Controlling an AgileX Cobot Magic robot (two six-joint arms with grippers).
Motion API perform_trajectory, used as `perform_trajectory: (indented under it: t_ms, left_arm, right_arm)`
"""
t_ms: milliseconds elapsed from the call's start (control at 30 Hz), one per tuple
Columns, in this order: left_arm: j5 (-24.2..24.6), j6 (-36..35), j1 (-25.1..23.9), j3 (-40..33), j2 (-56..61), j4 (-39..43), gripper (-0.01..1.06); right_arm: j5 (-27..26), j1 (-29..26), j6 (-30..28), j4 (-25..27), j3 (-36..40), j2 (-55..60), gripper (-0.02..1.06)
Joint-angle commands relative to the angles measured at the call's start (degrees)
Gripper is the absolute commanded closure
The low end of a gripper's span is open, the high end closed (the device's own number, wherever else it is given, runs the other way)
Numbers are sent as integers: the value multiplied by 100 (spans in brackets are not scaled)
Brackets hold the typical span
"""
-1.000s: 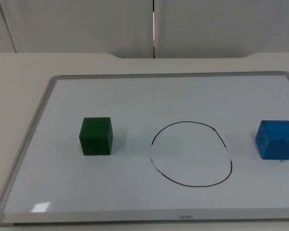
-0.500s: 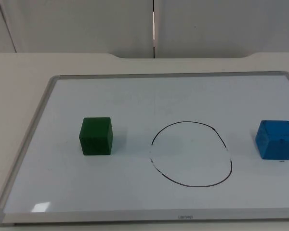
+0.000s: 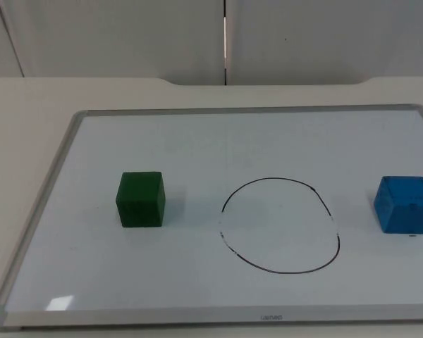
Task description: Push the two cubes into the marked area.
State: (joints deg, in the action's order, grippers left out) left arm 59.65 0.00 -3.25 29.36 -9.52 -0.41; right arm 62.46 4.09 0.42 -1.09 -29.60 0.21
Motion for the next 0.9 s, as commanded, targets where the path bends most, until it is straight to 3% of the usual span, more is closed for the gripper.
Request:
perform_trajectory:
  t_ms: [0, 133, 167, 300, 333, 467, 867]
  left_arm:
    - [-241, 0, -4, 58, -90, -103, 27]
    - [-429, 82, -4, 58, -209, -376, 56]
    - [-429, 82, -4, 58, -209, -376, 56]
    - [-702, 581, -4, 58, -333, -930, 83]
    - [-702, 581, -4, 58, -333, -930, 83]
    - [-1082, 633, -4, 58, -487, -1300, 104]
    - [-1640, 1351, -4, 58, -1266, -2119, 105]
  right_arm:
    - [-67, 13, 11, 17, 1, -21, -1]
    - [-67, 13, 11, 17, 1, -21, -1]
    - [-67, 13, 11, 17, 1, -21, -1]
    - [-67, 13, 11, 17, 1, -21, -1]
    - [-67, 13, 11, 17, 1, -21, -1]
    - [-67, 13, 11, 17, 1, -21, -1]
    - [-67, 14, 23, 17, 1, -21, -1]
